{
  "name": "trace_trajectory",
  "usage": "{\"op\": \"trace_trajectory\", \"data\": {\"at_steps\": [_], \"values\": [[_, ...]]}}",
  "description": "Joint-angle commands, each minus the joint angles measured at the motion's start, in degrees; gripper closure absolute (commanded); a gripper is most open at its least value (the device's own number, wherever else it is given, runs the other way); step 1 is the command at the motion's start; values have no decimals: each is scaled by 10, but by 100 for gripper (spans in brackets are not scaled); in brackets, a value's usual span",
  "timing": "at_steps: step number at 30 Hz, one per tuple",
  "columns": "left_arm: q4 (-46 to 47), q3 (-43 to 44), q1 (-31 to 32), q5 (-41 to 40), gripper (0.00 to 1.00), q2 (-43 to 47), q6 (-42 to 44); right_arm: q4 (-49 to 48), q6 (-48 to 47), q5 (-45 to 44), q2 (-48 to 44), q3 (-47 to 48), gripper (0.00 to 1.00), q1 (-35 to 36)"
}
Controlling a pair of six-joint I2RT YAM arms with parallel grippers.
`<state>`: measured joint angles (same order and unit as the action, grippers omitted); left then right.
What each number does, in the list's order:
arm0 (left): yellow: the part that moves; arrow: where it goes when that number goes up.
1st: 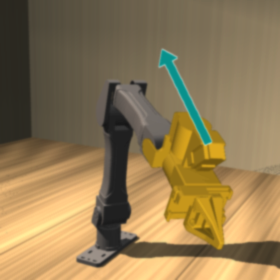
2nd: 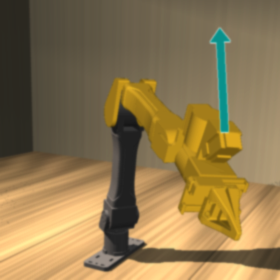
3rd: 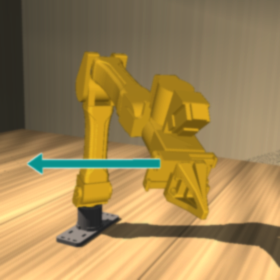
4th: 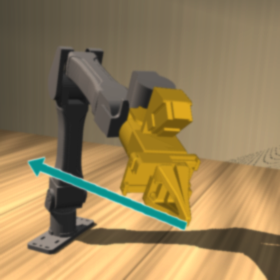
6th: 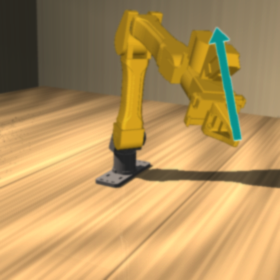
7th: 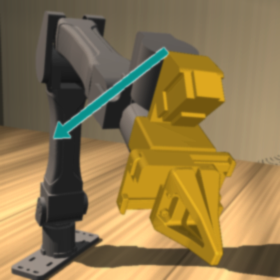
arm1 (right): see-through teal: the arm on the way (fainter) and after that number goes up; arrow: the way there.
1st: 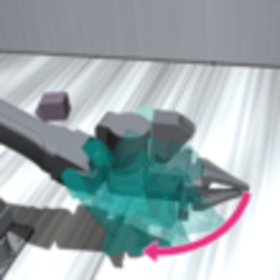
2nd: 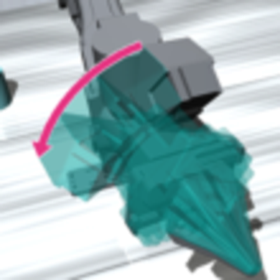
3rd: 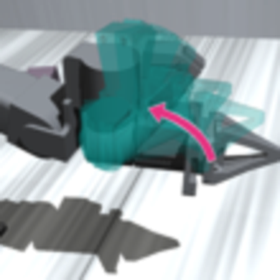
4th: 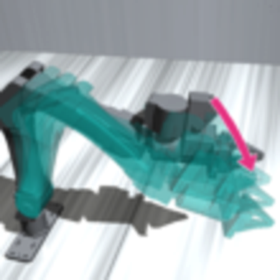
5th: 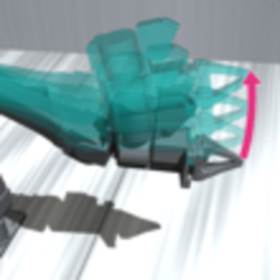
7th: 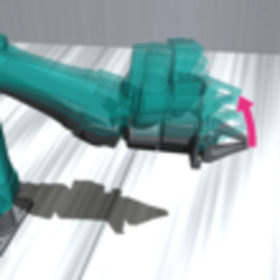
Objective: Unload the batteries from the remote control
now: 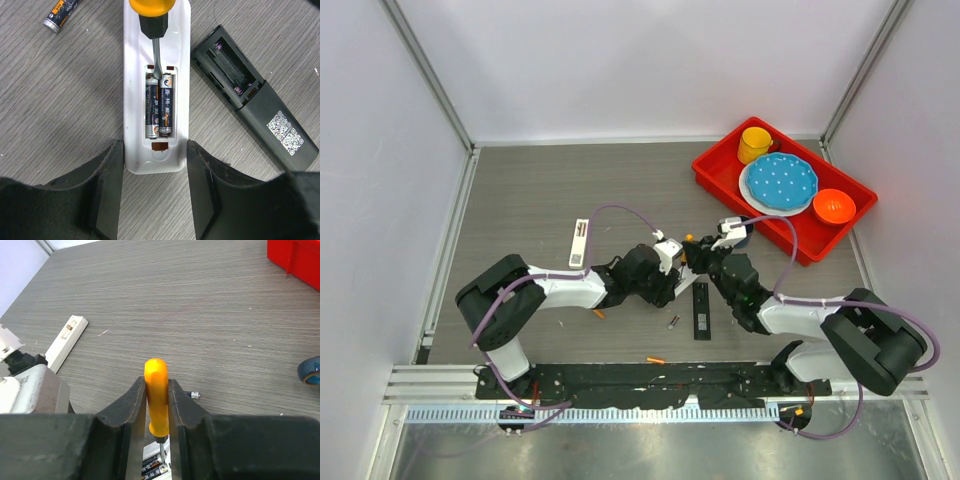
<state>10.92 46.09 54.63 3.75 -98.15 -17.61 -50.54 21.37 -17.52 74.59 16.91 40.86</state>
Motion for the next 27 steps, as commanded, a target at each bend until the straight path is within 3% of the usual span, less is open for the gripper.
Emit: {"op": "trace_trajectory", "data": {"at_steps": [1,6,21,27], "values": [[-67,-19,4,28,97,-59,-9,-26,89,81,9,-15,98,-17],[-65,-18,4,30,100,-62,-10,-65,154,157,19,-31,99,-81],[-70,-13,4,32,100,-70,-10,-128,258,282,58,-17,98,-131],[-71,-13,4,30,100,-68,-11,-95,211,261,40,-13,98,-136]]}}
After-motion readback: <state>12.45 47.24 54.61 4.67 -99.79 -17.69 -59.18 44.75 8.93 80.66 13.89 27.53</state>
